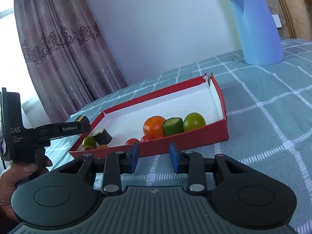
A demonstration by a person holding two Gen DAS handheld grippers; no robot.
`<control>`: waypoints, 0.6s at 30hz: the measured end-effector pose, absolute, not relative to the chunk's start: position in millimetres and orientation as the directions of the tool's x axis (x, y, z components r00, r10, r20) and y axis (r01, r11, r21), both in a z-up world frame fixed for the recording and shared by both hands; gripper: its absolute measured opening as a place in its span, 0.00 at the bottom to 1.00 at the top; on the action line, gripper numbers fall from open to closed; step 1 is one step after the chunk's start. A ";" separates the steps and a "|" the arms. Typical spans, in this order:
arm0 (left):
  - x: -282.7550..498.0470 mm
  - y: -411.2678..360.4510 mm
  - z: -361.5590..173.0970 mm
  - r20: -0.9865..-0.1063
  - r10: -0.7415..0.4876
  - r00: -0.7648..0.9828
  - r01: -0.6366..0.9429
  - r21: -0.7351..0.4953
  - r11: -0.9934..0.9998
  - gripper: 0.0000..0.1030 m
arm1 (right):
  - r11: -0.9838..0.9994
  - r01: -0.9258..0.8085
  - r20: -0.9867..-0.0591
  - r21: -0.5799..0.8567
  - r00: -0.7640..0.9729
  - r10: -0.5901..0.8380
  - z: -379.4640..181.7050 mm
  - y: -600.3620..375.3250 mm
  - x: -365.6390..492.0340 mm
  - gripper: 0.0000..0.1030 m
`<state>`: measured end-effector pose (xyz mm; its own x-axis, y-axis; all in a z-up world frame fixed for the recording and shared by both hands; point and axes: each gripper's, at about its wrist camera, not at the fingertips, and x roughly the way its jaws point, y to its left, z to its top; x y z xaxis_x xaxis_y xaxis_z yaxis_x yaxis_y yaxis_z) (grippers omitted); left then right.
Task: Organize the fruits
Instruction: 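Carry the log over the tray and lower it inside with the left gripper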
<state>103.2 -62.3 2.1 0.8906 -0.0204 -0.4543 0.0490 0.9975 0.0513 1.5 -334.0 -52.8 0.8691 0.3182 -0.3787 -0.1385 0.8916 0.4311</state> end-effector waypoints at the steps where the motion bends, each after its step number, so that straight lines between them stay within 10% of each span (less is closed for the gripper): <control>1: 103.6 -62.2 1.5 -0.455 -0.019 0.890 0.047 0.051 0.998 0.31 | 0.891 -0.139 -0.377 0.432 0.870 0.319 -52.9 -334.1 1.6 0.32; 18: 106.8 -55.5 -1.6 -0.464 -0.009 0.886 0.030 0.038 0.999 0.31 | 0.900 -0.114 -0.410 0.421 0.861 0.302 -54.6 -332.0 5.8 0.32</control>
